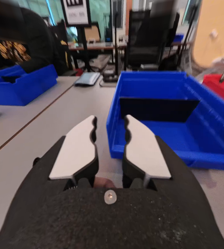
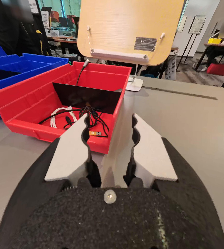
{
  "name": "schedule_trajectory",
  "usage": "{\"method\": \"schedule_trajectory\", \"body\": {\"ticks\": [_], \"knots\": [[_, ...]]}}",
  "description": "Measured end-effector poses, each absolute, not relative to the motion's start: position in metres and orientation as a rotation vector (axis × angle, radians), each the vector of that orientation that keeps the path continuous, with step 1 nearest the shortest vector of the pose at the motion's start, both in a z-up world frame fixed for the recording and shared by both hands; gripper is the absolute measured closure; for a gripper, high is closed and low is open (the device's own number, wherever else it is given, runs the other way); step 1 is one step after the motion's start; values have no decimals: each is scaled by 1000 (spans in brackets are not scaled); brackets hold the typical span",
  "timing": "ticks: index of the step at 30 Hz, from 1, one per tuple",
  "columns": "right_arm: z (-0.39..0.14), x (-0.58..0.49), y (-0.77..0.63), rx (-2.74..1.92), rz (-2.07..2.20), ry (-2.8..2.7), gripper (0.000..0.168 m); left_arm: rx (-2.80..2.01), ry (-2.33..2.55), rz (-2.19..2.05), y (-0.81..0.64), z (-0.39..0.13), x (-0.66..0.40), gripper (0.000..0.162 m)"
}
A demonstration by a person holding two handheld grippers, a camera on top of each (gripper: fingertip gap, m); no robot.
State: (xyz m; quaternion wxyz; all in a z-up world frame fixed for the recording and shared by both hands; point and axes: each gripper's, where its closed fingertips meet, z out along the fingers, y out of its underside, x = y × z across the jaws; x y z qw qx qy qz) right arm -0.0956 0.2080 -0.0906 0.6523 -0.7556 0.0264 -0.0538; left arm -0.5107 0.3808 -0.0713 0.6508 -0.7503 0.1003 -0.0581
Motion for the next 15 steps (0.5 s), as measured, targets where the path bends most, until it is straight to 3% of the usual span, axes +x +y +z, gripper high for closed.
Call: {"method": "schedule_trajectory", "body": {"ticks": [1, 2, 3, 4, 9, 15], "knots": [[-90, -98, 208, -1717, -130, 50, 107, -1746, 275, -156, 385, -82, -514, 132], [-91, -100, 207, -1726, -135, 43, 106, -1782, 312, -193, 389, -90, -513, 126], [-92, -103, 207, -1738, -144, 32, 106, -1803, 352, -216, 393, -95, -510, 105], [-92, -106, 207, -1746, -156, 10, 106, -1812, 398, -215, 396, -97, -506, 94], [-75, -155, 199, -1650, -161, -173, 104, -1854, 496, -238, 411, -112, -484, 108], [-85, -244, 176, -1646, 65, -355, 103, -1948, 375, -179, 422, -126, -501, 147]]}}
